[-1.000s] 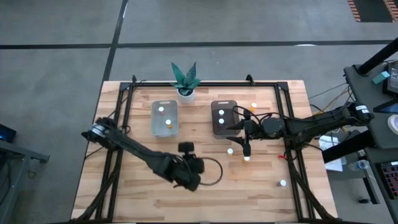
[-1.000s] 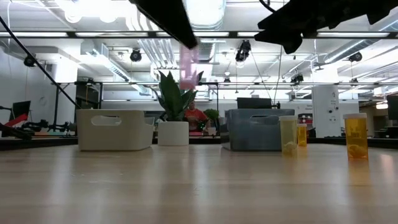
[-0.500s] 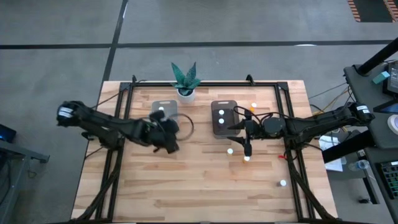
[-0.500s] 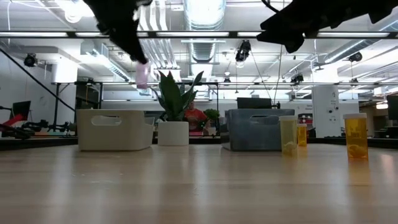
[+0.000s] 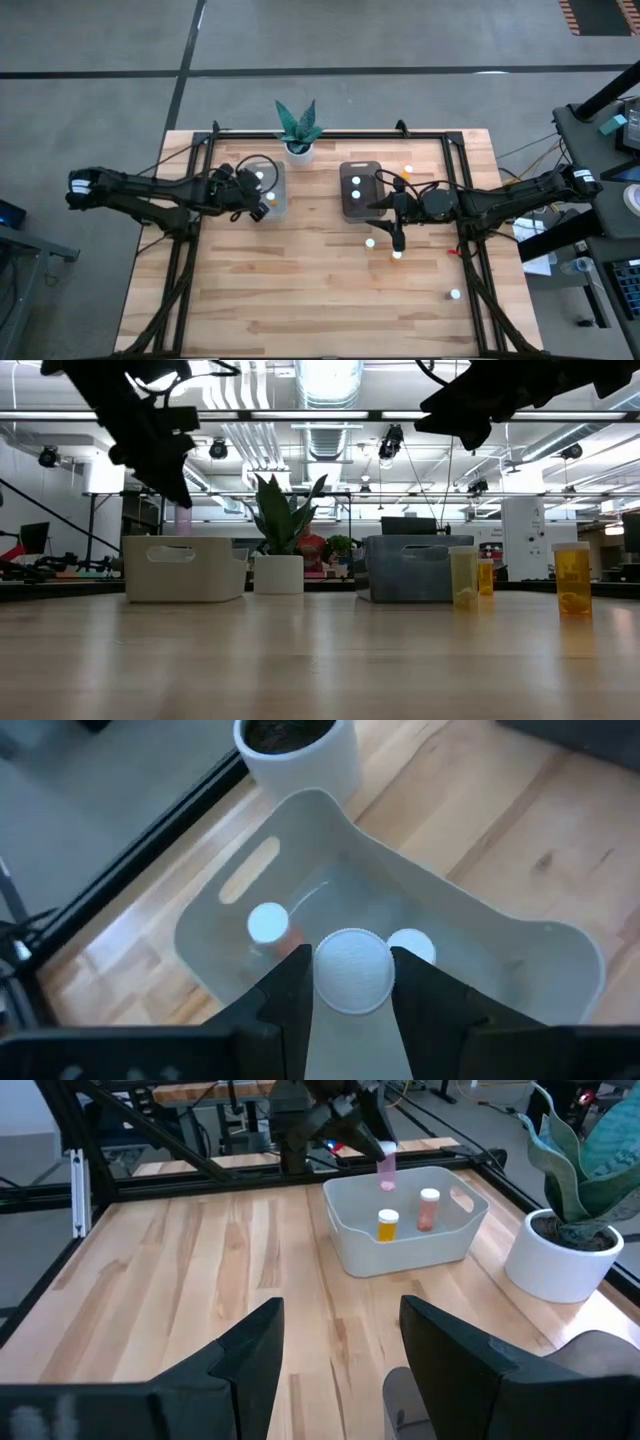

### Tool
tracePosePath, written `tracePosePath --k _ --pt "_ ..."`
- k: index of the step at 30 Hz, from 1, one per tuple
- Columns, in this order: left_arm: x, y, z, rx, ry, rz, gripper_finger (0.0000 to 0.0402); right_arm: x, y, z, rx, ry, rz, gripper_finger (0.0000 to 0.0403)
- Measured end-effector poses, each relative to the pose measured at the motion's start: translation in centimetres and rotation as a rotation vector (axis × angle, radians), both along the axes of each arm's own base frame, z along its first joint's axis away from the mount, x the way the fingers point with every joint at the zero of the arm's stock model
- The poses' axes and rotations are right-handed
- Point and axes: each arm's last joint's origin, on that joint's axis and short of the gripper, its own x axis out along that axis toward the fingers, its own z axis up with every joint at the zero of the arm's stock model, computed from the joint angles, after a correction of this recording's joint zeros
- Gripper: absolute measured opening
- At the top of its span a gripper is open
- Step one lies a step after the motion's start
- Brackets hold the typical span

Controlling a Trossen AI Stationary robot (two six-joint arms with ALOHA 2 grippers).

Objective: Pick and place medicine bottles into bin by pill shape (circle, oval)
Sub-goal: Put the pink tablet bottle into the gray bin

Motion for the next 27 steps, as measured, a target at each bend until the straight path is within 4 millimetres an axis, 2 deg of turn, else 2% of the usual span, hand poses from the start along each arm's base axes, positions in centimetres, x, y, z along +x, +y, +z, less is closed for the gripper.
tracePosePath --k 11,27 --pt "-0.1 0.3 -3.8 -0.023 0.041 0.031 0.0102 0.0 0.0 -0.1 -0.001 0.006 0.0 0.0192" --pt "1.4 0.3 -6.4 -0.048 0.14 0.045 0.0102 0.0 0.0 -0.1 -0.002 0.015 0.0 0.0192"
